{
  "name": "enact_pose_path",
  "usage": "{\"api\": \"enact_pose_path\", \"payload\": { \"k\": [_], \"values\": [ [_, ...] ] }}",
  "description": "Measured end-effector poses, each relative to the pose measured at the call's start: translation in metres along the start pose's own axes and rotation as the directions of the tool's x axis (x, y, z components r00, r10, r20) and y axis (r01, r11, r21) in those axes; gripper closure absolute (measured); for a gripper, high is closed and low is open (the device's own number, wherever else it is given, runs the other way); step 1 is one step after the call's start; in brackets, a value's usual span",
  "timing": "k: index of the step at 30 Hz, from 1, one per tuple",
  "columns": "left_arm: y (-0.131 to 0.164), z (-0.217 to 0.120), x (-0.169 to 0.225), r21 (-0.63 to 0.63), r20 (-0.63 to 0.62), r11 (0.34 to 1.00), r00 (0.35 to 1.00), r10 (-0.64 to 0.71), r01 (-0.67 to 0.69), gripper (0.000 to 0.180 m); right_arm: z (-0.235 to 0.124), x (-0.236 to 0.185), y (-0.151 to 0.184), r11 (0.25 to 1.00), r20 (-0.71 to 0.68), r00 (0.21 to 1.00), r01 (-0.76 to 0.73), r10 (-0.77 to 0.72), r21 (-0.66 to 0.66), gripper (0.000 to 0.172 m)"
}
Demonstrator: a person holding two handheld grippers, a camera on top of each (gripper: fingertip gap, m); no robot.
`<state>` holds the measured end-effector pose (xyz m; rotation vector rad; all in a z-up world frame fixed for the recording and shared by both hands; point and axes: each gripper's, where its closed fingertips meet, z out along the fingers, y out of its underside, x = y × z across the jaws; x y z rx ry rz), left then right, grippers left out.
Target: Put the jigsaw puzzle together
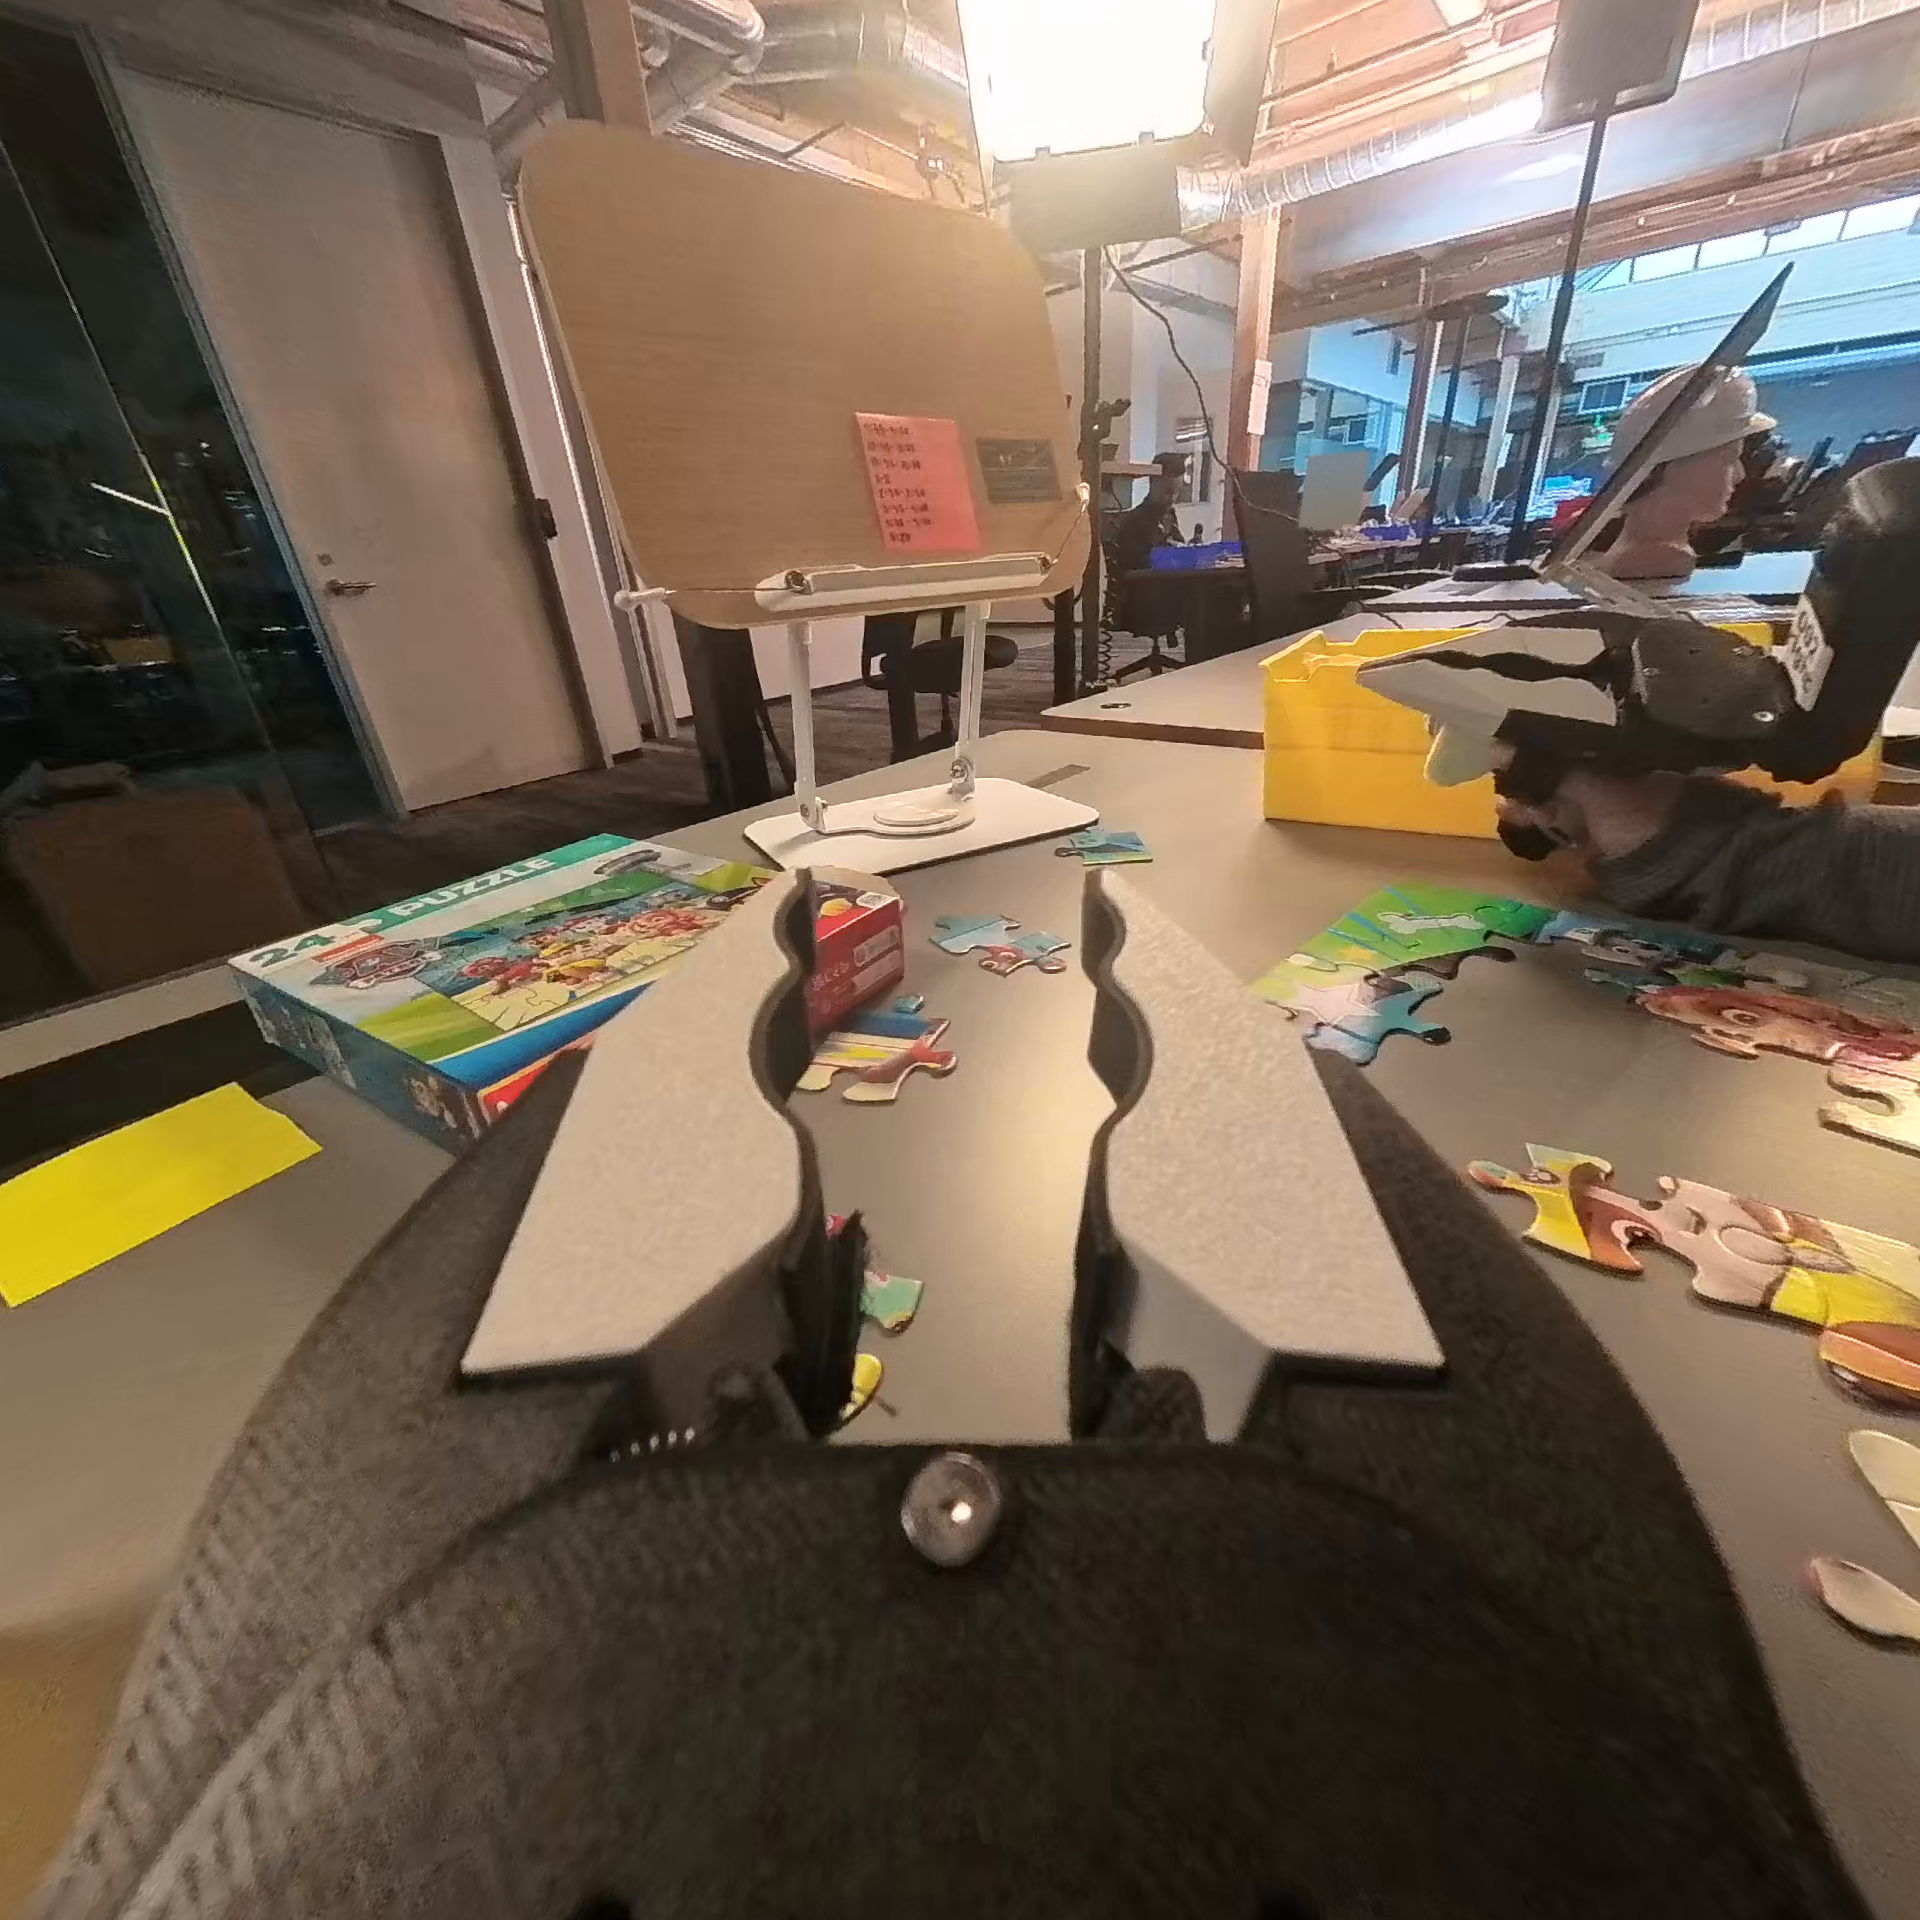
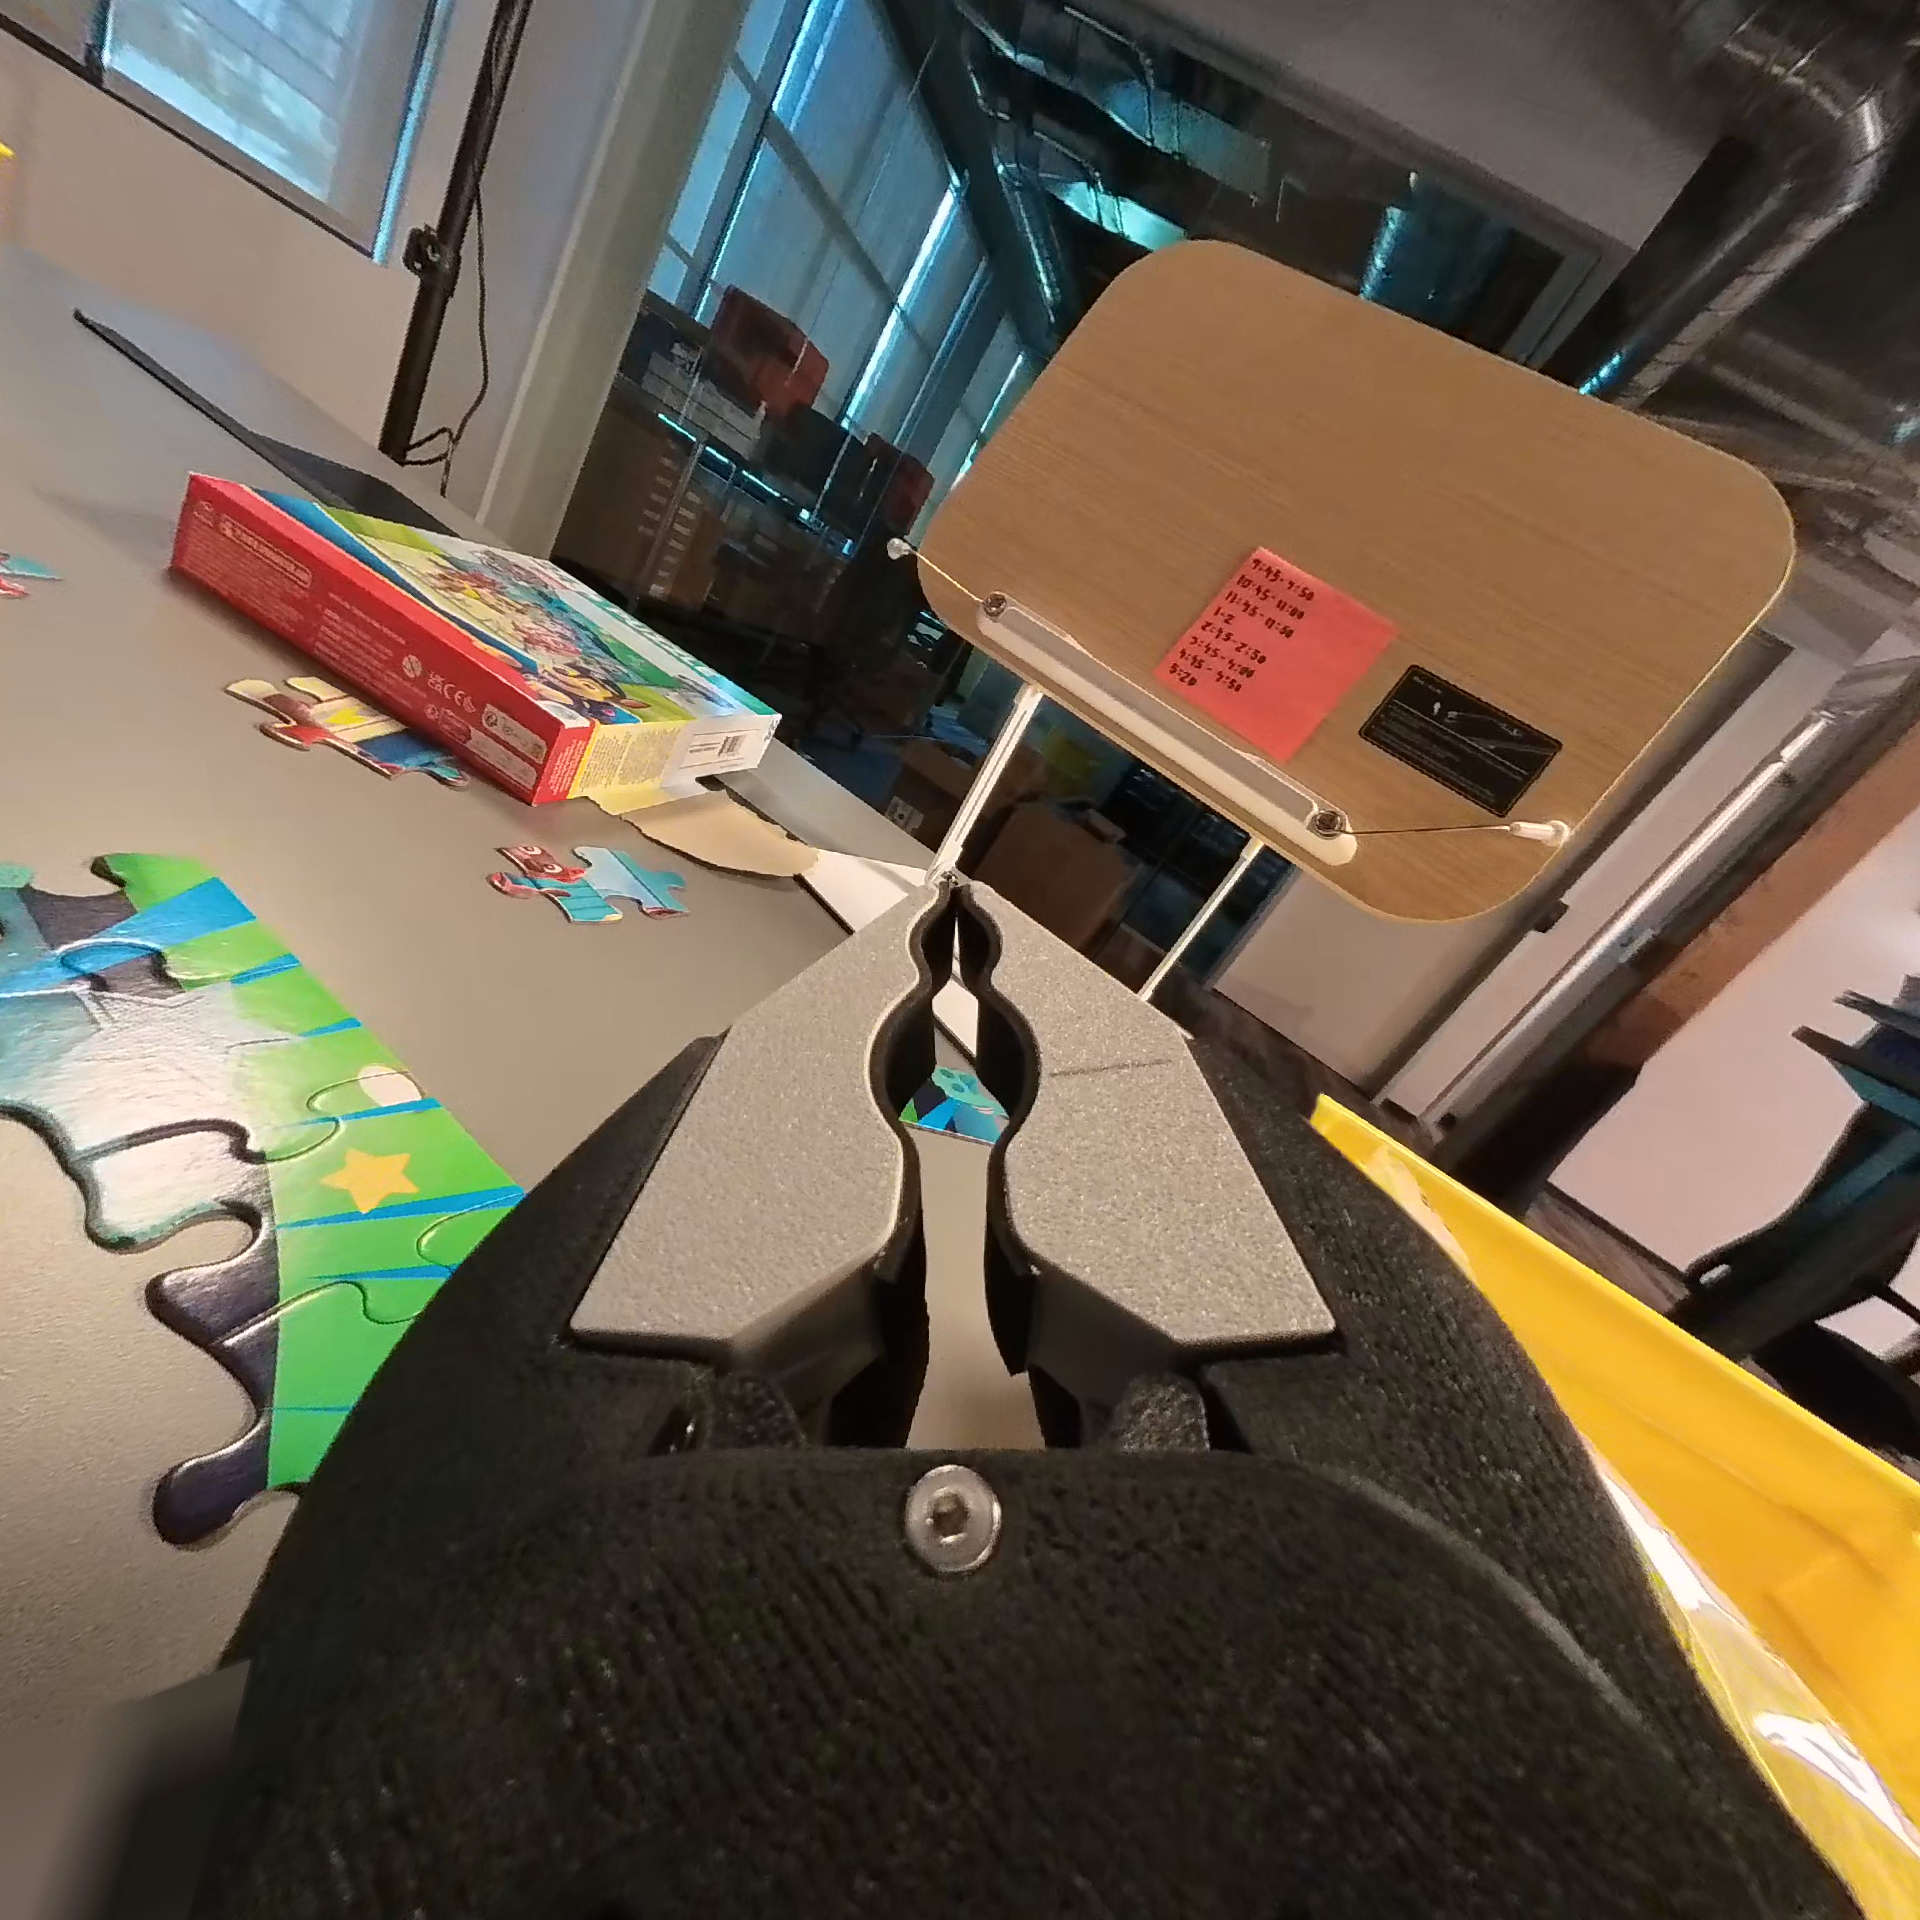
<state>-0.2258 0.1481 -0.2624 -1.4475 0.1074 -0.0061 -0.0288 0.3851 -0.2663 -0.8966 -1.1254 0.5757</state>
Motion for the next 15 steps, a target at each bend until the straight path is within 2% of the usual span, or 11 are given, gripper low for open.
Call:
{"api": "enact_pose_path", "payload": {
  "k": [9, 15],
  "values": [
    [0.0009, 0.0001, -0.0034, -0.003, 0.011, 1.0, 1.0, -0.02, 0.02, 0.131, -0.0009, 0.0048, 0.0006, 0.999, -0.01, 0.999, -0.034, 0.034, 0.005, 0.172],
    [-0.002, -0.0027, -0.0103, 0.023, 0.016, 0.996, 0.996, -0.087, 0.086, 0.13, -0.0012, 0.0022, -0.0012, 0.999, 0.006, 0.999, -0.033, 0.033, 0.015, 0.172]
  ]
}}
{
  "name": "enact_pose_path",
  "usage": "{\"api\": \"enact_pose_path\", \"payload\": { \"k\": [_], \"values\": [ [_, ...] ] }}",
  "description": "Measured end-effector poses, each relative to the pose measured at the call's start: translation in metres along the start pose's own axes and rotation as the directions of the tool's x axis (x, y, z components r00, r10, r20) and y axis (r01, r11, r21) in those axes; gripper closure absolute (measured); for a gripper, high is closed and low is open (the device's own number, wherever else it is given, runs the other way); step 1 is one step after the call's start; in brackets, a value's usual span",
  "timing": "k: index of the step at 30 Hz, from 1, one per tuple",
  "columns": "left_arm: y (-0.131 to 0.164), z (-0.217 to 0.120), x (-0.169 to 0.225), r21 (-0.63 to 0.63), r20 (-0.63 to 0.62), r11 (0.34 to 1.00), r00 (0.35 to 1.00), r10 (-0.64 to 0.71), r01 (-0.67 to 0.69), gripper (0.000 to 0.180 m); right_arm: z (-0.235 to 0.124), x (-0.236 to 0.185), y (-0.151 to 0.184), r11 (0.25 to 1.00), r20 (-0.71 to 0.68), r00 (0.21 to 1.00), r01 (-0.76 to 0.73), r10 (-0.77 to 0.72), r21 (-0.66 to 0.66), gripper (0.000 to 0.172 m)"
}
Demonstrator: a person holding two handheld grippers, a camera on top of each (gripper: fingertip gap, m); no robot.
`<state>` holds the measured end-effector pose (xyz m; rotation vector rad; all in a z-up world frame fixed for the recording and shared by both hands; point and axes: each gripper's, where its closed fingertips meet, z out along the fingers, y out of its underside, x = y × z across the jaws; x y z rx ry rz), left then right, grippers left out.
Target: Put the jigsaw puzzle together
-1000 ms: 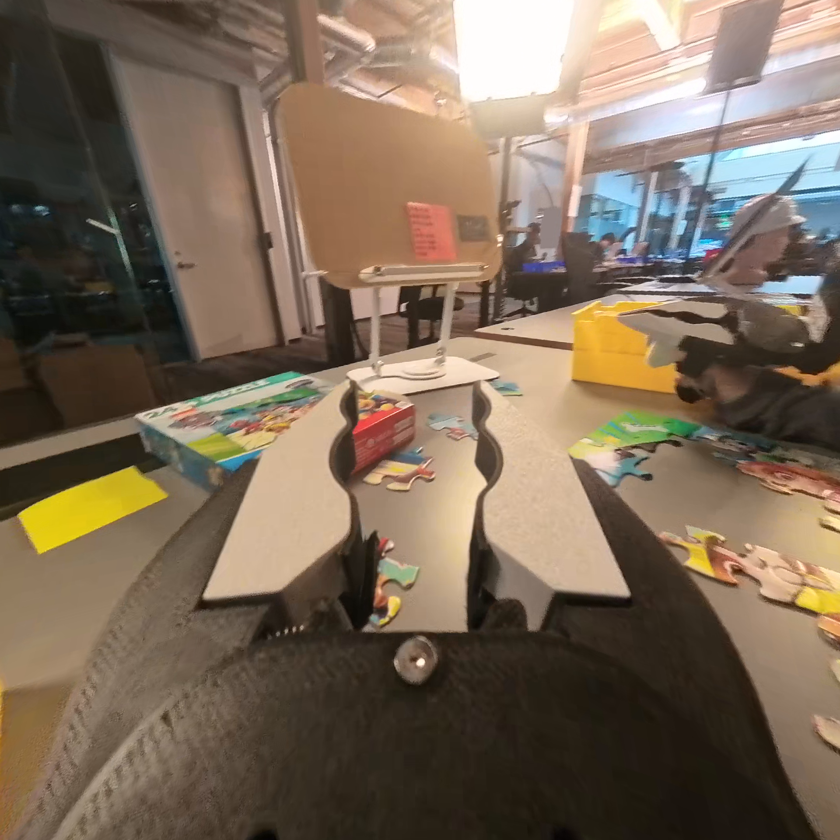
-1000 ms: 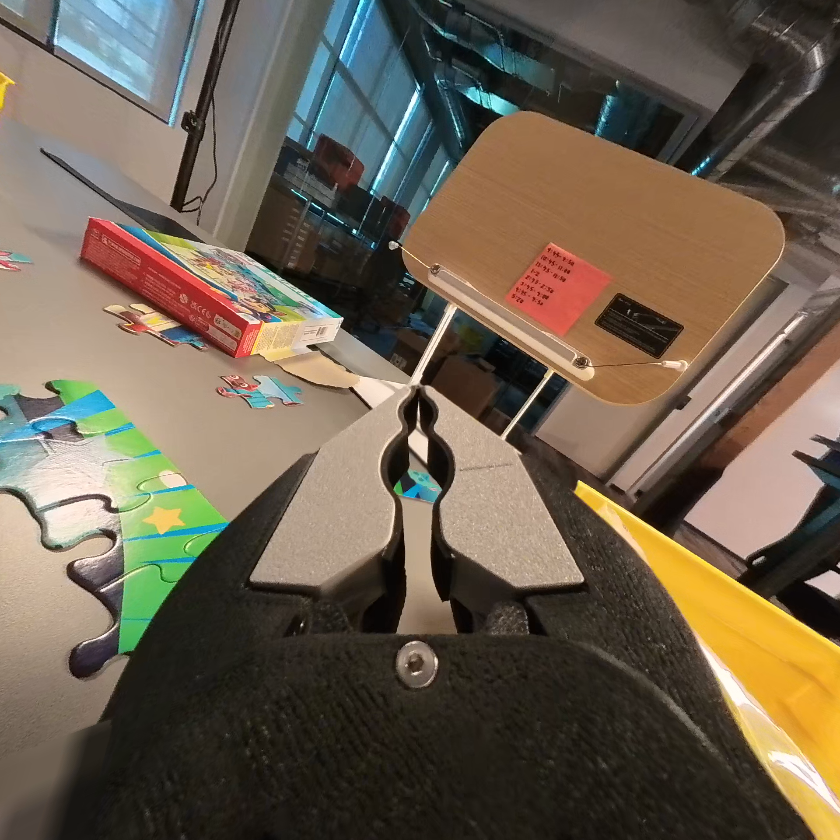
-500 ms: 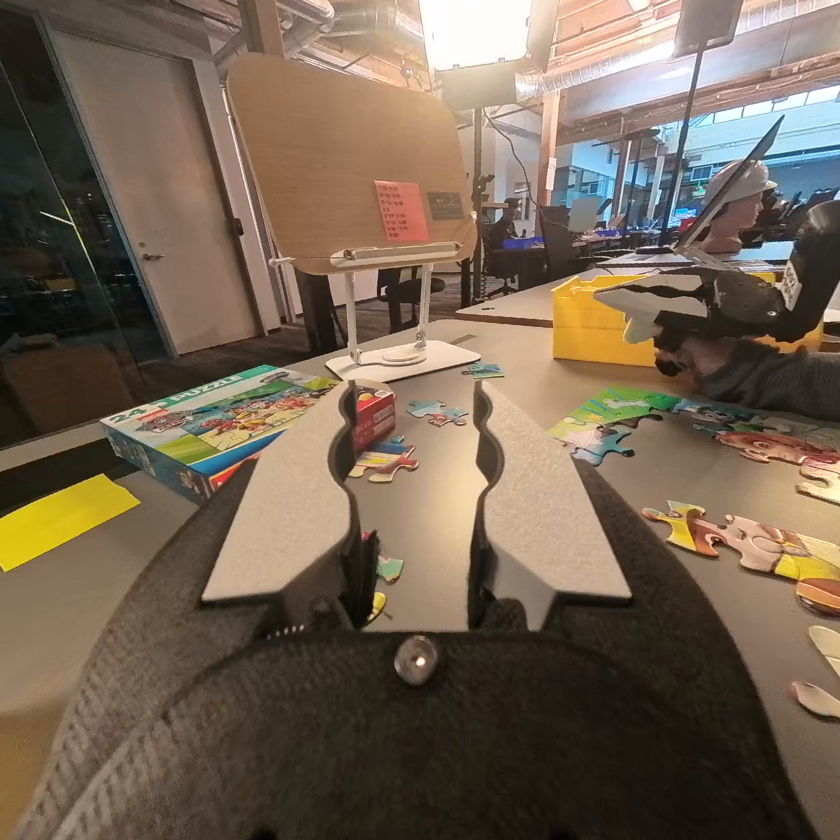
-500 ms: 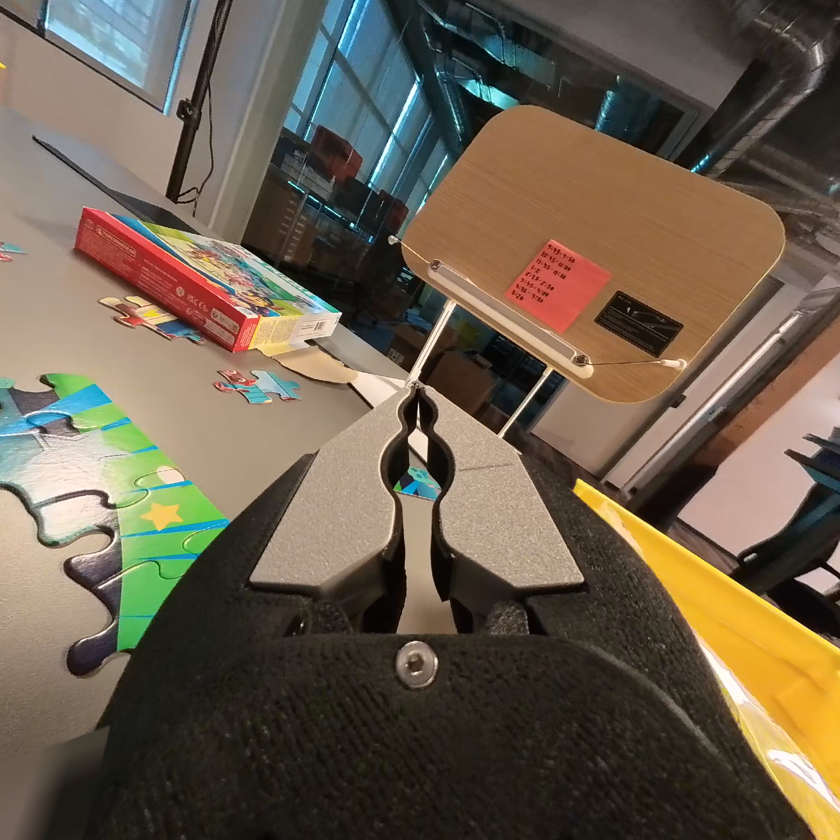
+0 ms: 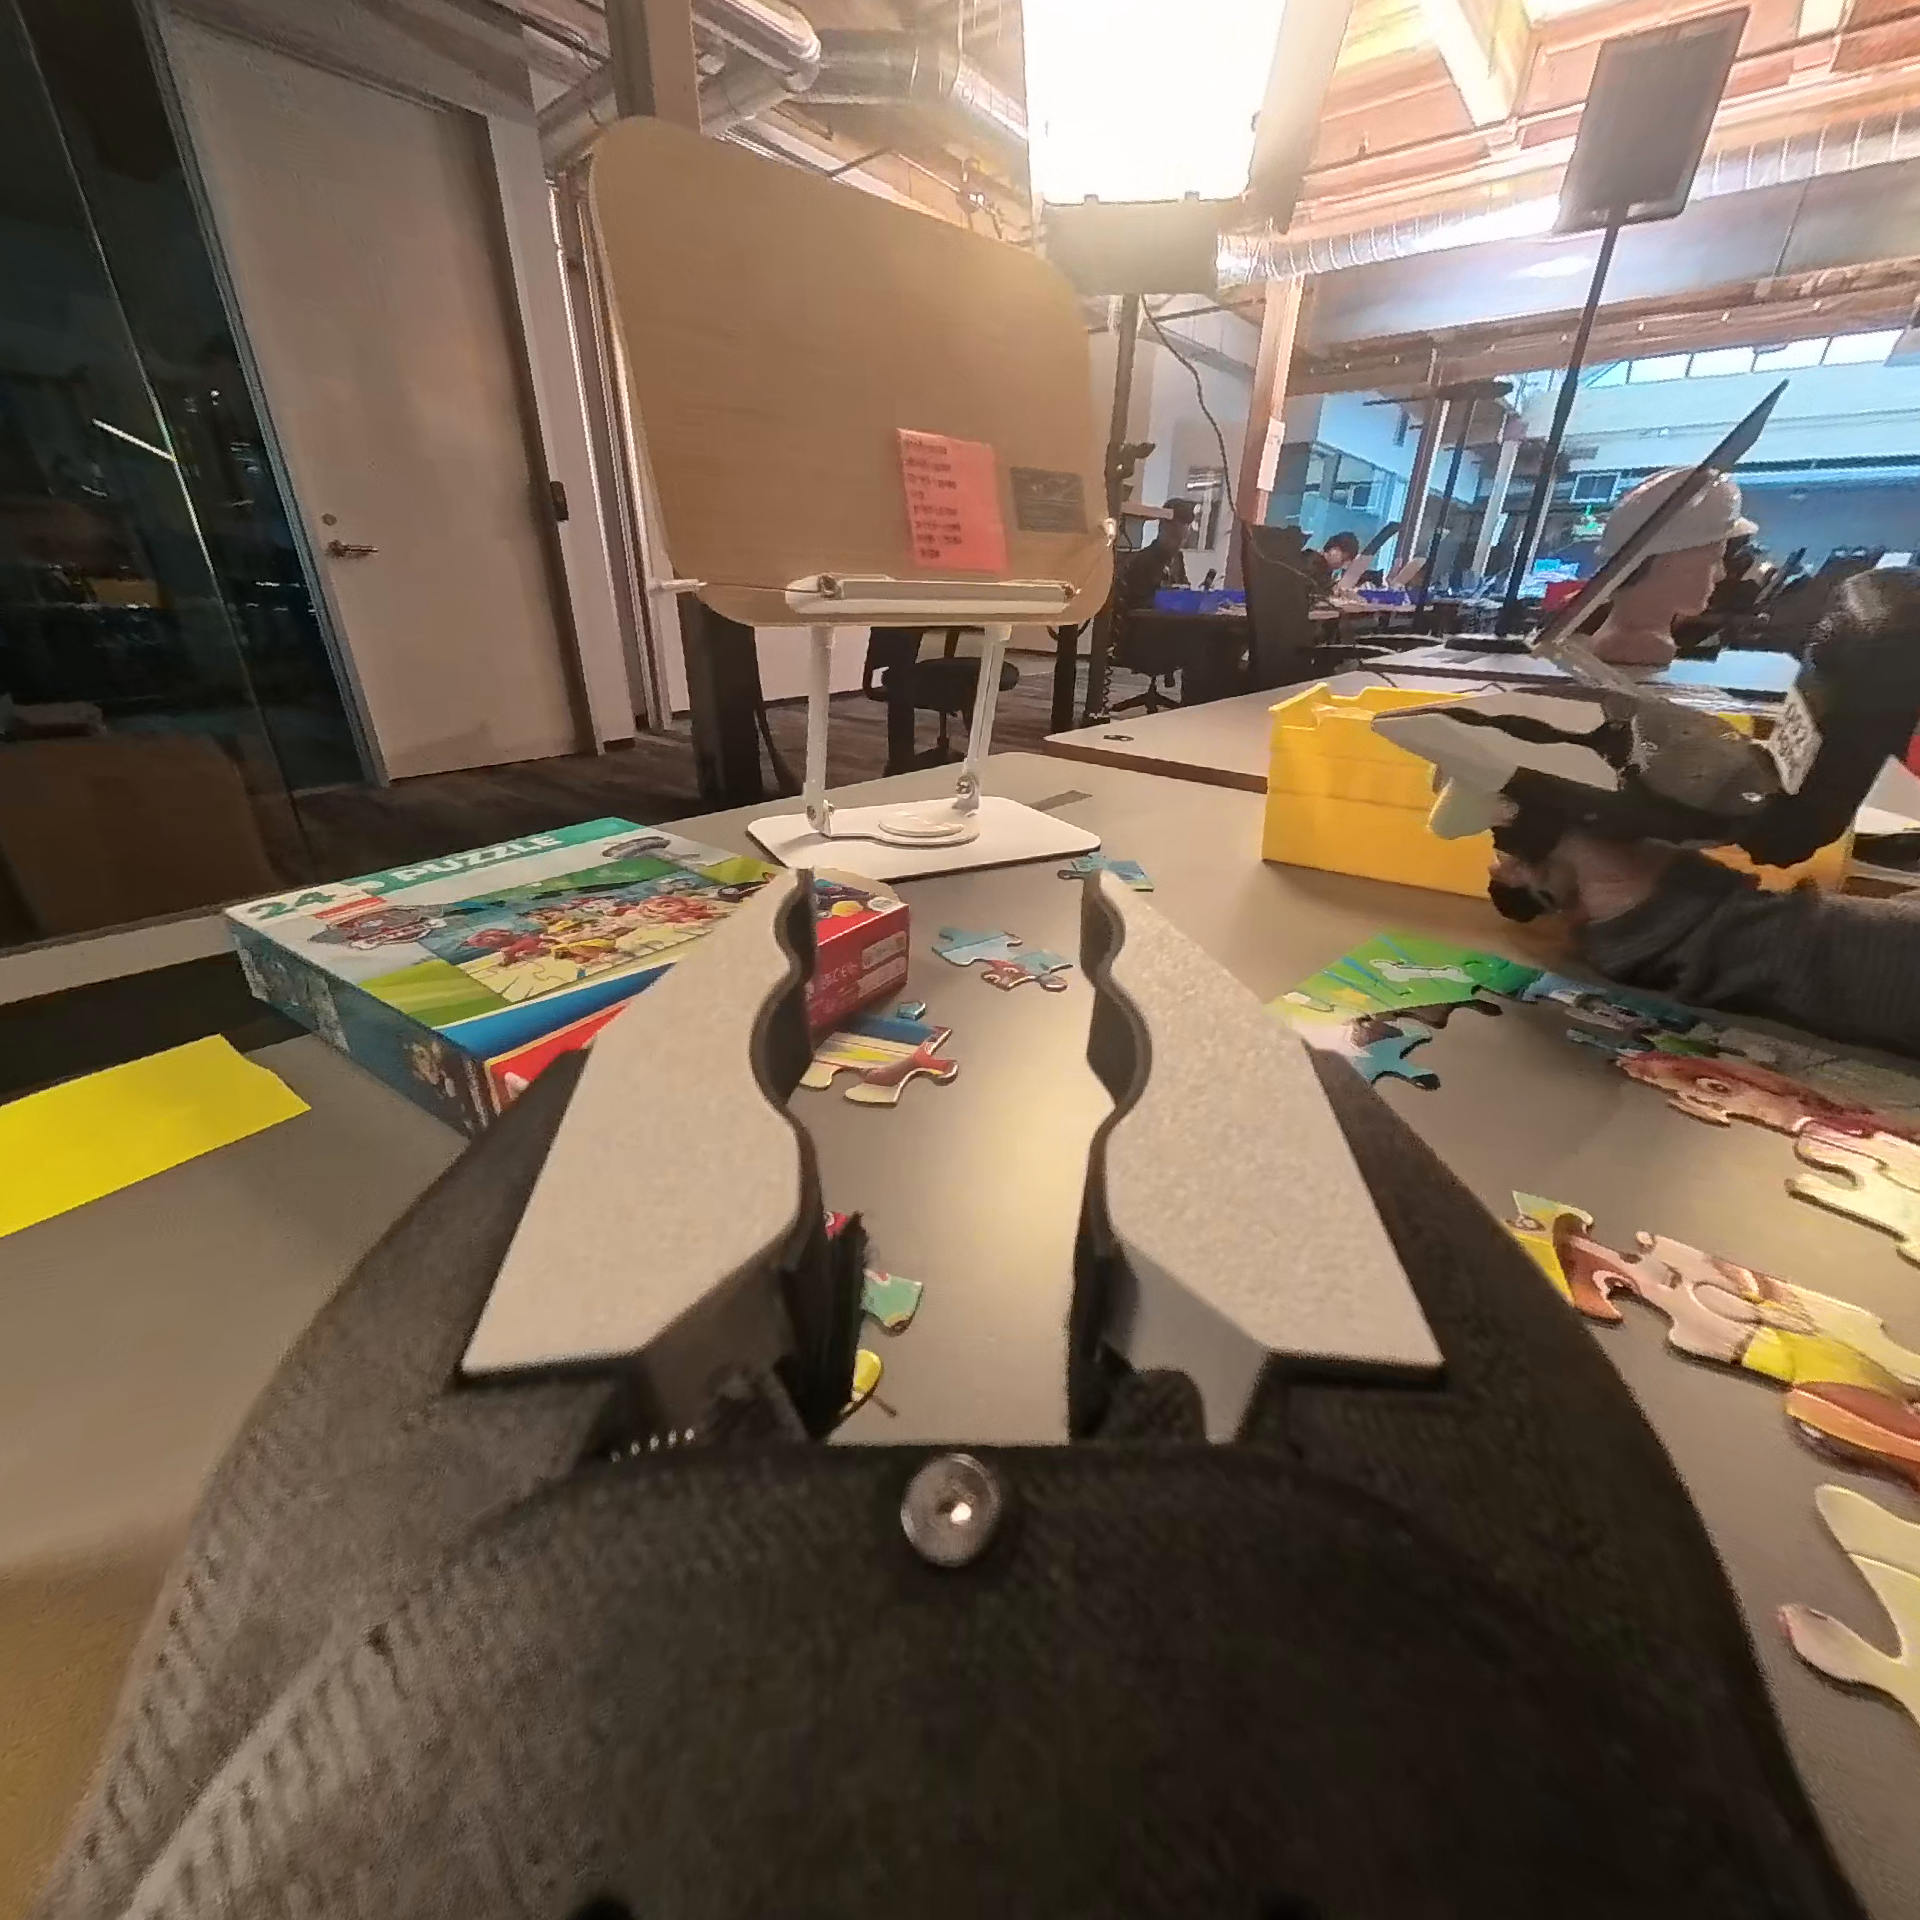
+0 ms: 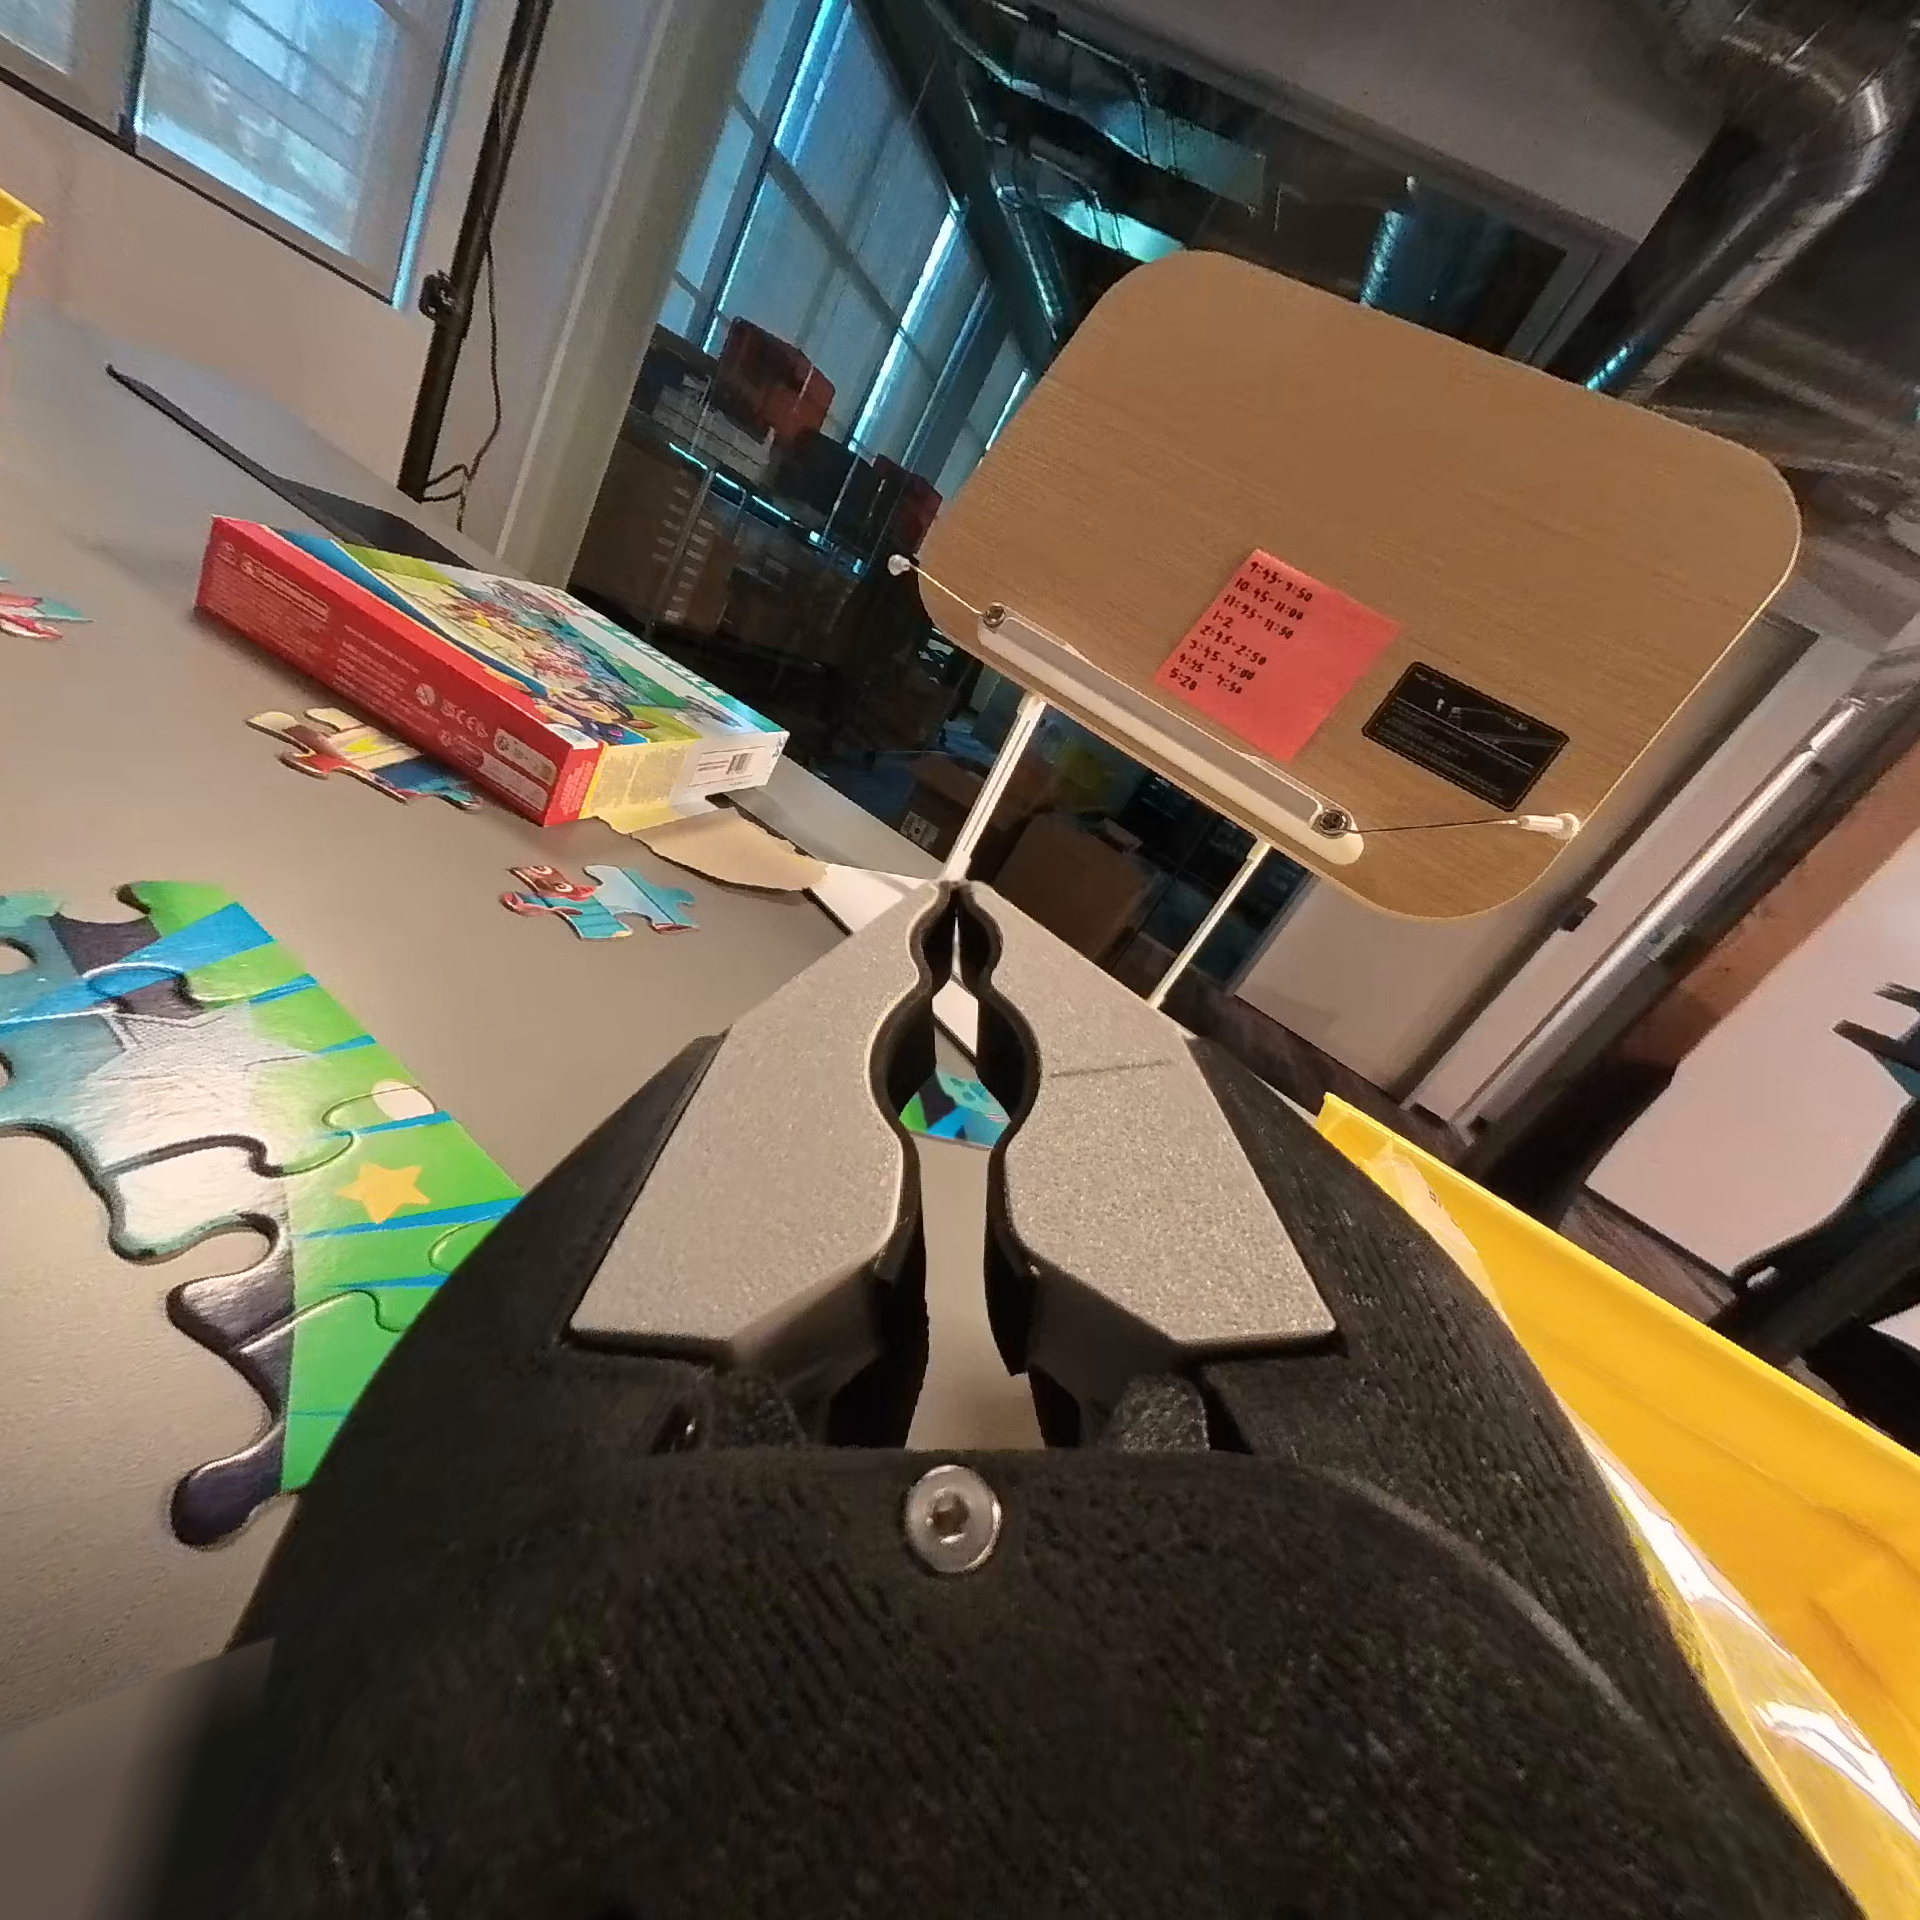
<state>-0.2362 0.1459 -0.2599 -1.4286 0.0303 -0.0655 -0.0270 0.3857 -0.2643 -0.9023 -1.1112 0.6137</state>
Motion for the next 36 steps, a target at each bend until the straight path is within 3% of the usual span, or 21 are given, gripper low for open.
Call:
{"api": "enact_pose_path", "payload": {
  "k": [14, 18, 22, 27, 34, 36],
  "values": [
    [0.006, 0.004, 0.01, -0.042, -0.037, 0.998, 0.998, 0.043, -0.044, 0.13, 0.0, 0.002, 0.001, 1.0, -0.002, 1.0, -0.018, 0.018, 0.003, 0.172],
    [0.02, 0.008, 0.038, -0.198, -0.155, 0.98, 0.987, -0.037, 0.006, 0.115, 0.0, 0.003, 0.001, 1.0, -0.004, 1.0, -0.022, 0.022, 0.002, 0.172],
    [0.035, -0.005, 0.116, -0.435, -0.35, 0.9, 0.92, -0.18, 0.011, 0.099, 0.0, 0.003, -0.001, 1.0, -0.007, 1.0, -0.022, 0.022, 0.013, 0.172],
    [0.085, -0.042, 0.191, -0.662, -0.471, 0.709, 0.871, -0.142, -0.242, 0.087, -0.001, 0.001, -0.003, 0.999, 0.006, 1.0, -0.021, 0.021, 0.023, 0.172],
    [0.114, -0.056, 0.217, -0.749, -0.471, 0.562, 0.879, -0.08, -0.351, 0.084, -0.003, 0.001, -0.006, 0.998, 0.013, 0.998, -0.054, 0.054, 0.041, 0.172],
    [0.117, -0.063, 0.217, -0.759, -0.476, 0.534, 0.877, -0.066, -0.372, 0.091, -0.004, 0.0, -0.007, 0.997, 0.018, 0.998, -0.062, 0.061, 0.047, 0.172]
  ]
}}
